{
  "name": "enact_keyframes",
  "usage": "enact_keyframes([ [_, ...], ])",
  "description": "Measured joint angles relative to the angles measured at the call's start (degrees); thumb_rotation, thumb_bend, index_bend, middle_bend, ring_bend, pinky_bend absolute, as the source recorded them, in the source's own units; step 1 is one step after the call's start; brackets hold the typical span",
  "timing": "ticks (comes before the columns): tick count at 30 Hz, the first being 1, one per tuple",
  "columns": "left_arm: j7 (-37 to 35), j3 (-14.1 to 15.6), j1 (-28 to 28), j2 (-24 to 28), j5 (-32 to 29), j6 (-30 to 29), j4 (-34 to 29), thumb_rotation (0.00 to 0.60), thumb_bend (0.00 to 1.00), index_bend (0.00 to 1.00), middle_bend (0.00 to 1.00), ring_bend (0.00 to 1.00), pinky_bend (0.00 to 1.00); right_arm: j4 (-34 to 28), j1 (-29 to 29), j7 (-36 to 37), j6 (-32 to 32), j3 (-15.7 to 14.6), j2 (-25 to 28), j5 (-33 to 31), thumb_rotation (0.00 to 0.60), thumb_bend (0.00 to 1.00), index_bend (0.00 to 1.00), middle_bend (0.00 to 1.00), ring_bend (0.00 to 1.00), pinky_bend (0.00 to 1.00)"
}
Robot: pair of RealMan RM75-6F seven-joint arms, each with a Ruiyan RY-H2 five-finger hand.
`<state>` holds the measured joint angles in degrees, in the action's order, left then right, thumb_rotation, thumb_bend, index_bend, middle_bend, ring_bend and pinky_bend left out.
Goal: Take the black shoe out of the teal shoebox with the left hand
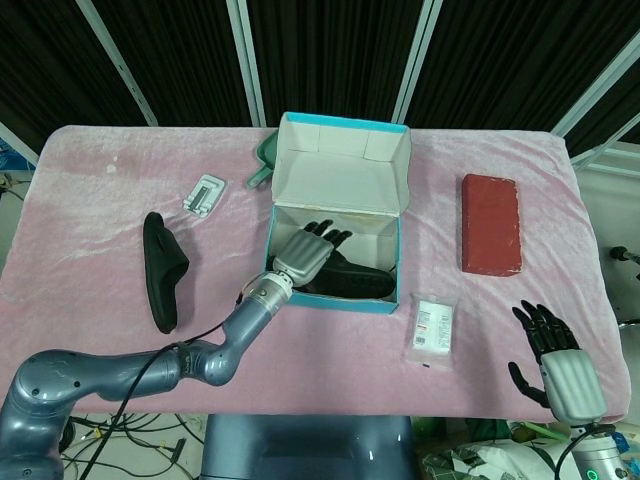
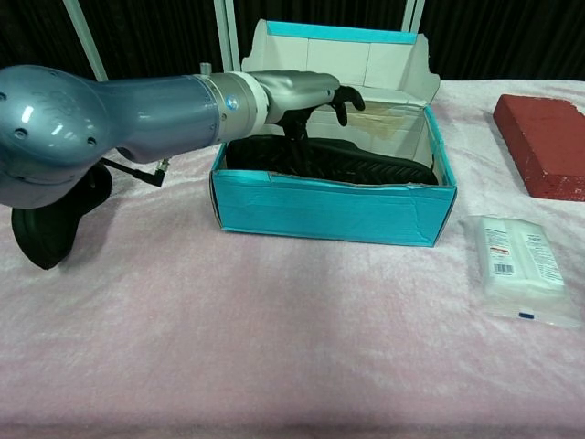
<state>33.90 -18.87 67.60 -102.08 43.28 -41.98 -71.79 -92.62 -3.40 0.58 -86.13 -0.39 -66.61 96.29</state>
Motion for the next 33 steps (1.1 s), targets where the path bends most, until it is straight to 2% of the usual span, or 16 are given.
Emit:
enact_keyframes([
  [3, -0.55, 0.41, 1.20, -1.70, -0.83, 0.74, 2.43, 0.600, 0.09, 0.10, 0.18, 0.07, 0.18, -1.21, -1.40, -0.26, 1.02, 0.20, 0.57, 1.09, 0.600, 0.31, 0.01, 0.03, 0.00, 0.14],
  [6, -0.70, 1.03, 1.96, -3.12, -1.58, 0.98, 4.48, 0.600, 0.11, 0.14, 0.22, 0.13, 0.24, -2.54, -3.15, -0.13, 2.53, 0.54, 1.32, 1.98, 0.600, 0.32, 0.01, 0.03, 0.00, 0.14],
  [9, -0.90, 1.60, 2.53, -4.41, -1.82, 0.96, 6.31, 0.600, 0.22, 0.21, 0.28, 0.23, 0.34, -3.79, -5.10, 0.08, 4.32, 1.11, 2.09, 2.51, 0.600, 0.37, 0.01, 0.02, 0.00, 0.14],
  [12, -1.65, 1.84, 2.77, -5.31, -1.05, 0.49, 7.59, 0.600, 0.33, 0.33, 0.40, 0.34, 0.45, -4.80, -6.81, 0.34, 5.80, 1.84, 2.67, 2.71, 0.600, 0.44, 0.01, 0.02, 0.00, 0.14],
  [14, -2.31, 1.92, 2.78, -5.68, 0.07, -0.03, 8.13, 0.600, 0.36, 0.37, 0.45, 0.38, 0.49, -5.44, -7.98, 0.59, 6.83, 2.34, 3.05, 2.81, 0.600, 0.47, 0.02, 0.01, 0.00, 0.14],
  [17, -3.84, 2.02, 2.63, -6.11, 2.58, -0.90, 8.92, 0.600, 0.37, 0.40, 0.47, 0.39, 0.50, -6.10, -9.75, 1.46, 8.64, 2.86, 3.39, 2.95, 0.600, 0.48, 0.05, 0.01, 0.00, 0.14],
  [25, -9.19, 2.59, 1.49, -5.97, 9.90, -2.81, 9.67, 0.600, 0.37, 0.39, 0.47, 0.39, 0.49, -6.48, -15.89, 4.41, 17.76, 4.38, 3.08, 0.07, 0.600, 0.49, 0.14, 0.01, 0.00, 0.14],
  [33, -10.79, 2.36, 1.02, -5.33, 11.41, -3.07, 8.80, 0.600, 0.37, 0.37, 0.48, 0.39, 0.49, -5.53, -22.17, 5.91, 26.56, 6.13, 0.69, -5.47, 0.600, 0.49, 0.19, 0.00, 0.00, 0.14],
])
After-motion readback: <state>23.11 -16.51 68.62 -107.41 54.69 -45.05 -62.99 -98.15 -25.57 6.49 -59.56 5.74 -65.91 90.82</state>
